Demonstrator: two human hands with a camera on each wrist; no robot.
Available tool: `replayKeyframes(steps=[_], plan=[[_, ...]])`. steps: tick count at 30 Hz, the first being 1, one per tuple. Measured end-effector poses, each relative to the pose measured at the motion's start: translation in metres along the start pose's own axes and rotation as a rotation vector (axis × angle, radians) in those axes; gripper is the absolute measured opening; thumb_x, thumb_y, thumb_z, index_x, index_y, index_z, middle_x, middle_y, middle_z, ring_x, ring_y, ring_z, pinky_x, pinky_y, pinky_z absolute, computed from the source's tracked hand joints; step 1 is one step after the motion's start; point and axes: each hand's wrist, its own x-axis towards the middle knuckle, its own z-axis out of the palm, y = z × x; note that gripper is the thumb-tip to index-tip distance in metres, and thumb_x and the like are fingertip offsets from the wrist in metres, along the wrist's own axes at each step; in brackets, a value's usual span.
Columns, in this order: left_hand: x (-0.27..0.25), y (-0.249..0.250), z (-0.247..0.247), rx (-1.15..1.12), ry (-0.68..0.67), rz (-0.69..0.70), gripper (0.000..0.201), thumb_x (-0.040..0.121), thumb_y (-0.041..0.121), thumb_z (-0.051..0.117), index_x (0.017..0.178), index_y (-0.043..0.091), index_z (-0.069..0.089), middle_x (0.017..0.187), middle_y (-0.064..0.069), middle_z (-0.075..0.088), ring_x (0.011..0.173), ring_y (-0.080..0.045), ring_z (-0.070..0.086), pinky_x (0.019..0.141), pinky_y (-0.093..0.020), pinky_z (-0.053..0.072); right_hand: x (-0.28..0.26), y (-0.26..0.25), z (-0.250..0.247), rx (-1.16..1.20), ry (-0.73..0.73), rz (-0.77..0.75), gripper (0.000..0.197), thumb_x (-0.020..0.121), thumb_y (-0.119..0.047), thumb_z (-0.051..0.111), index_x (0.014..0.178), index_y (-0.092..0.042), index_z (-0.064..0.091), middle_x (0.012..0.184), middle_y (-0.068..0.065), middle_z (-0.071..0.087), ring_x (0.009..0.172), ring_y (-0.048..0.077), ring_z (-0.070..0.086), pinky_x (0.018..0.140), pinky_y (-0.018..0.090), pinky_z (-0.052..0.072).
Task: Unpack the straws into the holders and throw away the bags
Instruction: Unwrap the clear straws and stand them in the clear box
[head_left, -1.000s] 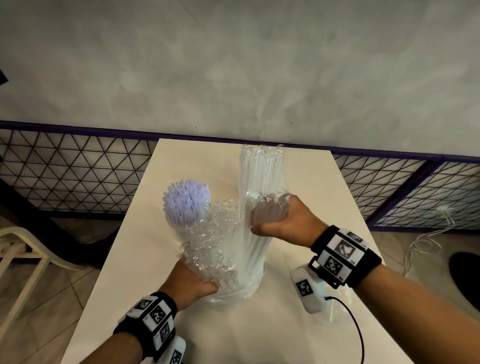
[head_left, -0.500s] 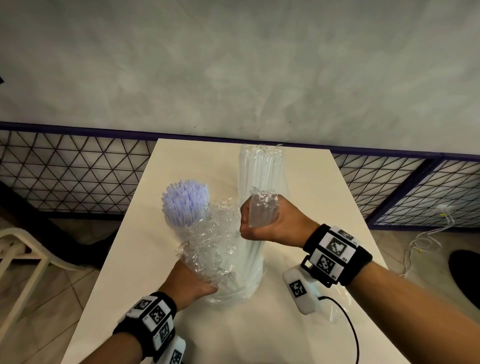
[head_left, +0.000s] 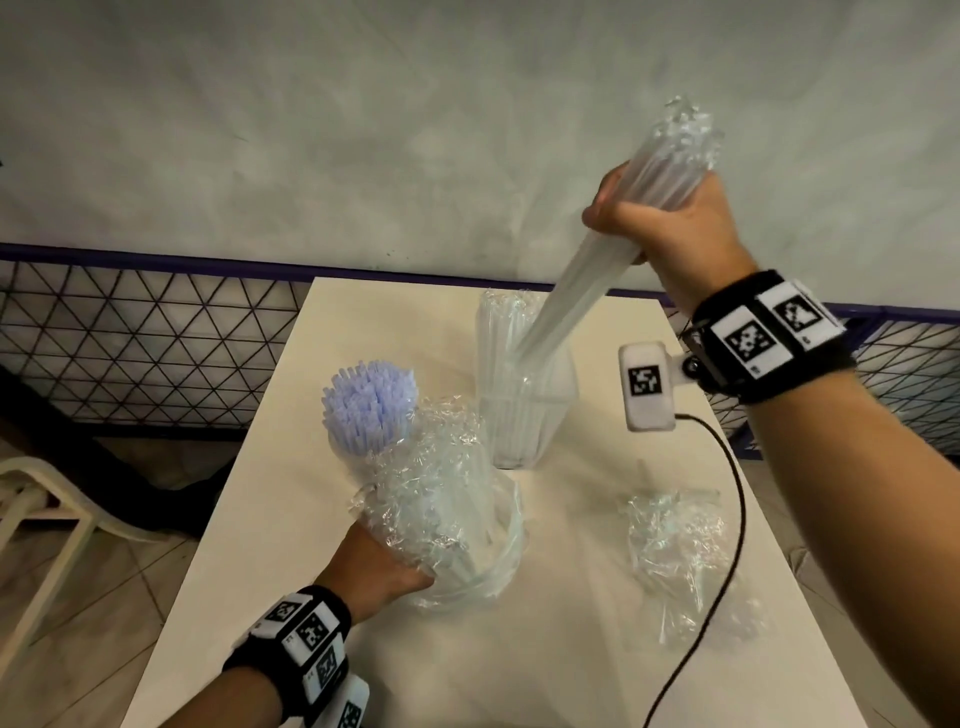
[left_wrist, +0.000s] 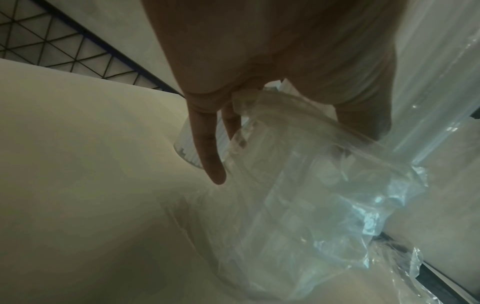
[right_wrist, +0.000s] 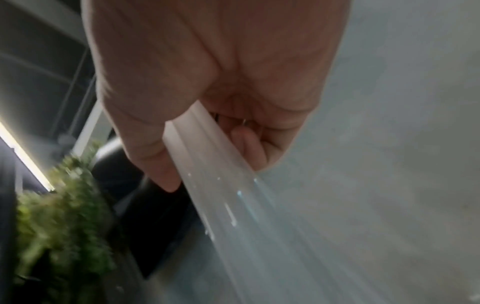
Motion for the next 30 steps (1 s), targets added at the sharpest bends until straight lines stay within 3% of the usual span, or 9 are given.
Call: replayKeyframes(steps=[8,12,15,19,20,22,25,28,30], plan=[[0.002,-0.006,0.001,-0.007,-0.023,-0.095,0.060,0.056,-0.012,0.082,0.099,0.014,0.050,0.072,0.039,0.064,0.073,0.019,0.061,0.069,0.004,0.040,0.026,0.107,0.028,-0.456,-0.070,0.416,0.088,0.054,-0.055,0.090,0.124,-0.014,0.055,0.115,-0.002,0.063,0.104,0.020,0.063,0.080,0.031,0.051],[0.004,-0.013,0.000,-0.011,-0.044,-0.142,0.066,0.058,-0.012,0.084,0.109,0.004,0.045,0.071,0.039,0.065,0.075,0.024,0.058,0.072,0.007,0.036,0.026,0.127,0.033,-0.574,0.001,0.198,0.108,0.061,-0.050,0.091,0.147,-0.017,0.034,0.145,0.005,0.042,0.132,0.022,0.042,0.109,0.037,0.040],[0.005,-0.017,-0.001,0.028,-0.056,-0.196,0.050,0.063,-0.009,0.083,0.096,0.011,0.051,0.067,0.037,0.065,0.075,0.026,0.056,0.075,0.009,0.031,0.027,0.136,0.038,-0.861,-0.255,0.004,0.094,0.085,-0.052,0.070,0.156,-0.016,0.019,0.164,0.007,0.018,0.150,0.028,0.017,0.120,0.048,0.024],[0.002,-0.019,-0.003,0.065,-0.111,-0.209,0.074,0.072,0.035,0.081,0.122,-0.011,0.051,0.094,0.019,0.073,0.085,0.023,0.053,0.082,0.007,0.026,0.016,0.142,0.043,-0.935,-0.595,0.025,0.086,0.092,-0.034,0.065,0.158,-0.018,0.013,0.167,0.000,0.007,0.154,0.027,-0.001,0.122,0.051,0.018],[0.003,-0.018,-0.004,0.037,-0.114,-0.243,0.074,0.072,0.030,0.082,0.124,-0.012,0.049,0.092,0.014,0.073,0.083,0.021,0.056,0.080,0.007,0.029,0.014,0.141,0.042,-0.906,-0.593,0.018,0.092,0.086,-0.028,0.070,0.158,-0.021,0.014,0.167,-0.001,0.006,0.154,0.027,-0.002,0.122,0.050,0.018],[0.003,-0.018,-0.005,0.066,-0.116,-0.291,0.082,0.053,0.045,0.090,0.115,0.006,0.054,0.091,0.023,0.068,0.080,0.022,0.056,0.074,0.008,0.032,0.012,0.136,0.037,-0.944,-0.486,-0.025,0.096,0.074,-0.024,0.075,0.154,-0.031,0.022,0.163,-0.003,0.013,0.150,0.029,0.010,0.112,0.050,0.027],[0.003,-0.028,-0.011,0.121,-0.069,-0.357,0.103,0.004,0.089,0.062,0.088,0.032,0.044,0.100,0.012,0.052,0.073,0.035,0.045,0.068,0.007,0.034,0.015,0.126,0.024,-1.022,-0.375,0.083,0.075,0.067,-0.026,0.077,0.130,-0.034,0.037,0.138,0.005,0.034,0.120,0.032,0.040,0.093,0.046,0.045],[0.001,-0.013,-0.006,0.174,-0.117,-0.250,0.068,0.045,0.032,0.096,0.093,0.024,0.048,0.079,0.036,0.063,0.078,0.038,0.043,0.074,0.006,0.032,0.018,0.120,0.017,-0.983,-0.516,0.255,0.046,0.074,-0.013,0.076,0.110,-0.025,0.049,0.113,0.009,0.063,0.092,0.025,0.061,0.078,0.036,0.053],[0.000,-0.002,-0.003,0.189,-0.125,-0.165,0.049,0.067,-0.003,0.082,0.102,0.009,0.050,0.073,0.055,0.052,0.084,0.037,0.045,0.078,0.010,0.027,0.020,0.116,0.018,-0.884,-0.458,0.267,0.031,0.077,-0.008,0.078,0.100,-0.018,0.059,0.099,0.007,0.069,0.073,0.019,0.064,0.065,0.028,0.053]])
